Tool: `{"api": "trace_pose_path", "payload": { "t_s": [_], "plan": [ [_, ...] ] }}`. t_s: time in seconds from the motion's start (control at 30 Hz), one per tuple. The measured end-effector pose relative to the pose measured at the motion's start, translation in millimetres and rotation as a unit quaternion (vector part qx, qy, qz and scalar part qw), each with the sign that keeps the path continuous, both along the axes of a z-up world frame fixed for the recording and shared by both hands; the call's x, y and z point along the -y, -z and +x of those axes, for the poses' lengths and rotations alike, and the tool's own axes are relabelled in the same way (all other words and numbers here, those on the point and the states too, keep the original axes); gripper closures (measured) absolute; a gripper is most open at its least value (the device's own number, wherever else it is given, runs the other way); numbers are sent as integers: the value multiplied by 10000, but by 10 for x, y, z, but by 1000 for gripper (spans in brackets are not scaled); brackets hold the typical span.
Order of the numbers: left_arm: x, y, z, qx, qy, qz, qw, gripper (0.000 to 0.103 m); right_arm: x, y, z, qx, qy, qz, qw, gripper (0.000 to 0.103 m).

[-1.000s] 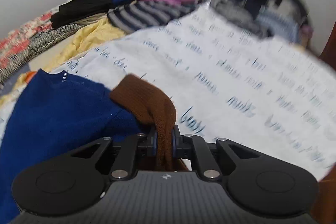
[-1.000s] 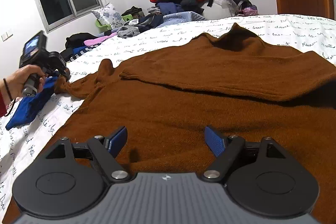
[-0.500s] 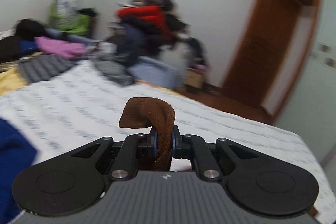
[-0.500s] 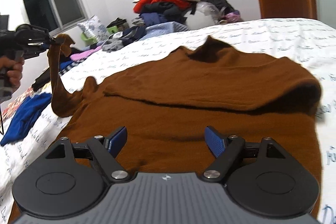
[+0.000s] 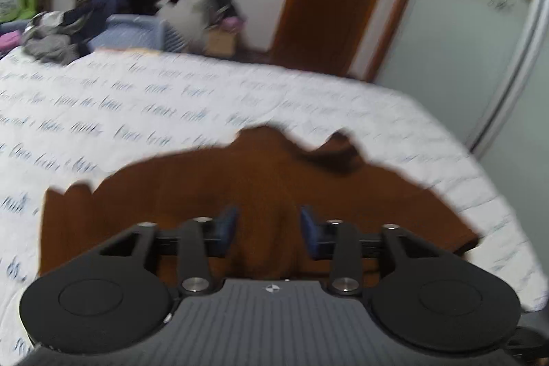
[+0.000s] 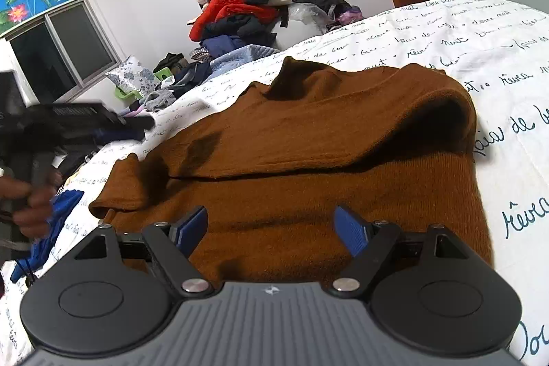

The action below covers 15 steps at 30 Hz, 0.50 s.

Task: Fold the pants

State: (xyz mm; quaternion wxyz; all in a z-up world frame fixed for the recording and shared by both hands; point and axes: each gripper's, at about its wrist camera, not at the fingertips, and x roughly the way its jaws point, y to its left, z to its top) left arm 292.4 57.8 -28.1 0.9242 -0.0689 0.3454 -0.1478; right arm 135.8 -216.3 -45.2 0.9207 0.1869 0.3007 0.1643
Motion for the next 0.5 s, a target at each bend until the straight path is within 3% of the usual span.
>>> {"api": "trace_pose_path", "payload": {
  "t_s": [0.1,0.2,0.33,0.5],
  "plan": [
    [-117,6,-55,217,-144,112,9996,39,-19,-51,5,64,-117,-61,9999,21],
    [-218,-78,-153,484,-339,290,9978,35,-39,-157,108,142,-337,37,9993,21],
    [-302,-144,-237,493,-628,627,9948,35,-50,-313,412,115,-867,816,9928,21],
    [-358,-49,-397,265,-693,904,9931,35,-176,-200,1136,-575,-1260,1958,9708,21]
  ]
}}
